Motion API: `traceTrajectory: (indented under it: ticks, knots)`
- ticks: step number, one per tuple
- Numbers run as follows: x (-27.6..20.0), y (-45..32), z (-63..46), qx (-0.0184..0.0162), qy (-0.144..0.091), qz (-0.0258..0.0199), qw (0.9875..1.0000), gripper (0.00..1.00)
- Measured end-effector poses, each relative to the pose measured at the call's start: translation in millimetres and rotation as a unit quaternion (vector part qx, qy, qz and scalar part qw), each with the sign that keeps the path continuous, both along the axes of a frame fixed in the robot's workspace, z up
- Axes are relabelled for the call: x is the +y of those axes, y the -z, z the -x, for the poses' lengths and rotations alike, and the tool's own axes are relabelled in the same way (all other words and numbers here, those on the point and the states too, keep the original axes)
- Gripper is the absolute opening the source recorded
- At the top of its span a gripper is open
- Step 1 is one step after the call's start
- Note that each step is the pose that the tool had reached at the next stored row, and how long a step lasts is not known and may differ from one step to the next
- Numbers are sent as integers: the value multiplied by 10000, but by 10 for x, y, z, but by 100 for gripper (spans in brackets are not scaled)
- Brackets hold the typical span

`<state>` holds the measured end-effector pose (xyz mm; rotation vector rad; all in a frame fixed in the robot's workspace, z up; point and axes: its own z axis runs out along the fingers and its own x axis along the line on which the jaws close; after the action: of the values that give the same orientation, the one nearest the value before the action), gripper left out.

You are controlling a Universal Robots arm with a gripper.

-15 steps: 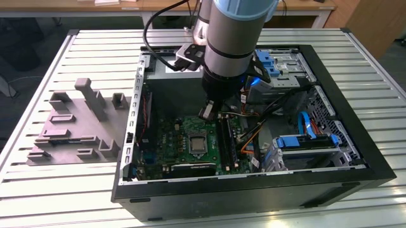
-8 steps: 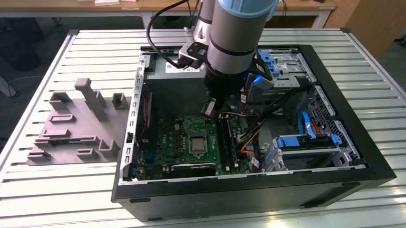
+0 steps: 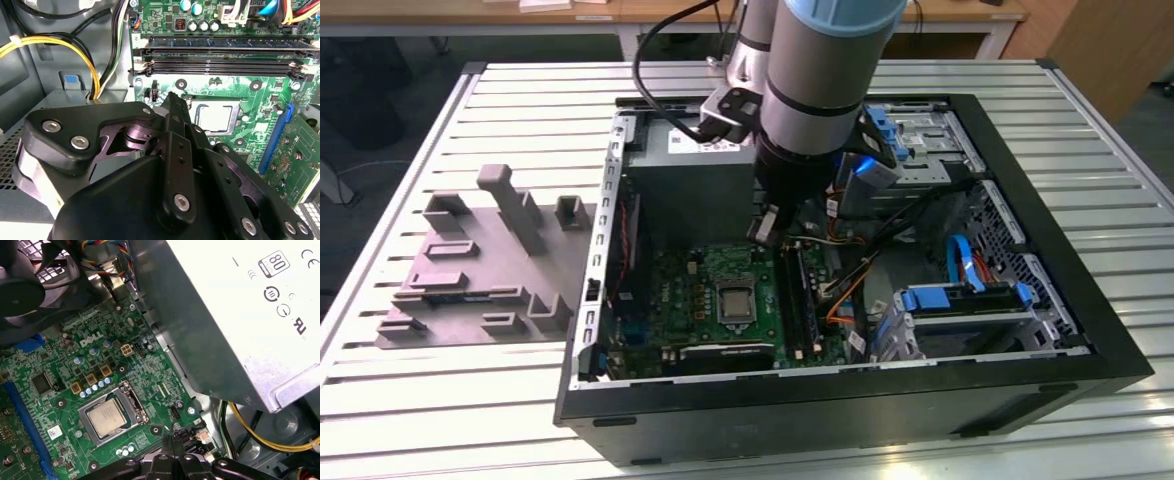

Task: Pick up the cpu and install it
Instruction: 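Install the first cpu locking lever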

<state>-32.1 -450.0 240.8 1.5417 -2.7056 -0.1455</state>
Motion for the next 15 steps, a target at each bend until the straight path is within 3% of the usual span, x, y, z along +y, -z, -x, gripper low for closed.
traceTrajectory:
  ticks: [7, 15]
  knots:
    - [20, 0, -33, 0, 0, 2, 10000, 11]
    - [118, 24, -27, 0, 0, 4, 10000, 11]
